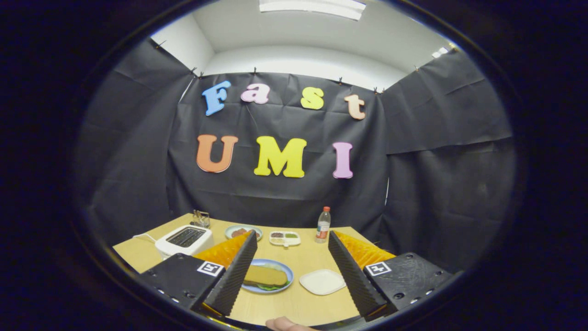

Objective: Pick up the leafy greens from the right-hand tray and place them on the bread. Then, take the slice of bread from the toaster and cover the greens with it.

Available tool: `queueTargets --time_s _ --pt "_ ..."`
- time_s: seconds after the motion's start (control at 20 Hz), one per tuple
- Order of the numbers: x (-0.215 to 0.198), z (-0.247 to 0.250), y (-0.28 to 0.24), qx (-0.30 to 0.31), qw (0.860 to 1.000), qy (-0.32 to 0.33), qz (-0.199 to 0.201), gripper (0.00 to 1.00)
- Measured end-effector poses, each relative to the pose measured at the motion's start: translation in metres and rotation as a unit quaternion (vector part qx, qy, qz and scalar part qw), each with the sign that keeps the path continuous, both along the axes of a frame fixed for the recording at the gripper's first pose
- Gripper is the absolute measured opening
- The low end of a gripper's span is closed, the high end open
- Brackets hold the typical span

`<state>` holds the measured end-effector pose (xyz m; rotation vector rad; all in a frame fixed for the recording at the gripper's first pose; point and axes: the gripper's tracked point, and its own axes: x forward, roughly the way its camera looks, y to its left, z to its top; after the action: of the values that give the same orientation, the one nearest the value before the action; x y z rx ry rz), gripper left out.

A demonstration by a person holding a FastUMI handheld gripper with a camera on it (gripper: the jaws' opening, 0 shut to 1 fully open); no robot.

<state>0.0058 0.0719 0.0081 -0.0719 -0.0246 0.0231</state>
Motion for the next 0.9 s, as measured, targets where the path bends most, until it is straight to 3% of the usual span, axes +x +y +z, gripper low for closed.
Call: queueTargets --time_s 0.9 --pt "-0.011 0.014 0.001 0.002 1.0 -0.016 0.014 0.97"
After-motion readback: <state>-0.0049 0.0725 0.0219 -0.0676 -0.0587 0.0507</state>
